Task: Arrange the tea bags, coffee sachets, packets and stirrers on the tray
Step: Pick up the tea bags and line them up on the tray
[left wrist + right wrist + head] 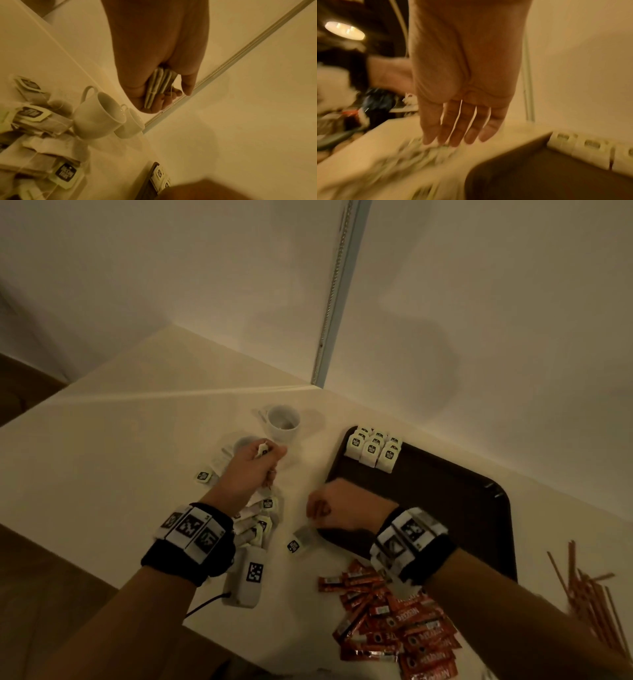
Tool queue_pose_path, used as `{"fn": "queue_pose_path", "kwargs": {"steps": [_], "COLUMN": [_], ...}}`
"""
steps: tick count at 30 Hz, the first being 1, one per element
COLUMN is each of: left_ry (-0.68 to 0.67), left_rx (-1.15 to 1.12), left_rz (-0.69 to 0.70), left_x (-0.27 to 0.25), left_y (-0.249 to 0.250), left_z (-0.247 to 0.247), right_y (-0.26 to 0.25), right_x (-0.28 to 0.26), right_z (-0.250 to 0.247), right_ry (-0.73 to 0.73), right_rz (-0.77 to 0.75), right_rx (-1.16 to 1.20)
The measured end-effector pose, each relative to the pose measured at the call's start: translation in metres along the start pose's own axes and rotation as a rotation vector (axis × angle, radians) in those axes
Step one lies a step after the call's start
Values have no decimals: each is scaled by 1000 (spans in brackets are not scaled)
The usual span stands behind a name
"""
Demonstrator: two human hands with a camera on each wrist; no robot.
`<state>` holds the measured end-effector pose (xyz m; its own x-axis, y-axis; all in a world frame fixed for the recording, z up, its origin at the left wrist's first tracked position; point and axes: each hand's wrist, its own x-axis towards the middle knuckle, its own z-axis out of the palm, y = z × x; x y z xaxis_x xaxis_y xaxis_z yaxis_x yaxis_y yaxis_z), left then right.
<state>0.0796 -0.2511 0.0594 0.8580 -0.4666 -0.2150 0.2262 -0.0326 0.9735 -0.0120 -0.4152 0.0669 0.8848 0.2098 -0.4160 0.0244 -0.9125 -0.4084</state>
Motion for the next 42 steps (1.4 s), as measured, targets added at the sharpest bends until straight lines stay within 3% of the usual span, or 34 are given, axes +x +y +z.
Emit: {"fn": "queue_pose_path", "kwargs": {"steps": [3, 5, 15, 18, 20, 22, 26, 29, 39, 42], "left_ry": [-45, -72, 3, 0, -19, -73, -186, -161, -41, -60], "left_rx": [-54, -38, -5, 66, 101, 167, 162, 113, 67, 169], "left_rz": [-48, -46, -49, -29, 2, 55, 124, 190, 401, 464], "left_x": [1, 0, -6, -8, -9, -14, -22, -22, -12, -6], "left_y": [0, 3, 4, 3, 6, 18, 51, 66, 74, 69], "left_z": [-5, -5, -19, -24, -22, -15, 7, 18, 36, 36], "right_y": [-9, -17, -18, -12, -12, -16, -29, -31, -20, -19], "right_x": [15, 23, 38, 30, 18, 4, -16, -24, -32, -34], "right_z": [54, 75, 69, 43, 10, -26, -85, -110, -118, -120], "right_ry": [-104, -86, -111, 23, 183, 347, 533, 633, 757, 782], "right_rz": [-37, -80, -87, -43, -60, -82, -181, -211, -227, -263], "right_rx": [-245, -345, -398, 31, 357, 535, 469, 403, 364, 343]}}
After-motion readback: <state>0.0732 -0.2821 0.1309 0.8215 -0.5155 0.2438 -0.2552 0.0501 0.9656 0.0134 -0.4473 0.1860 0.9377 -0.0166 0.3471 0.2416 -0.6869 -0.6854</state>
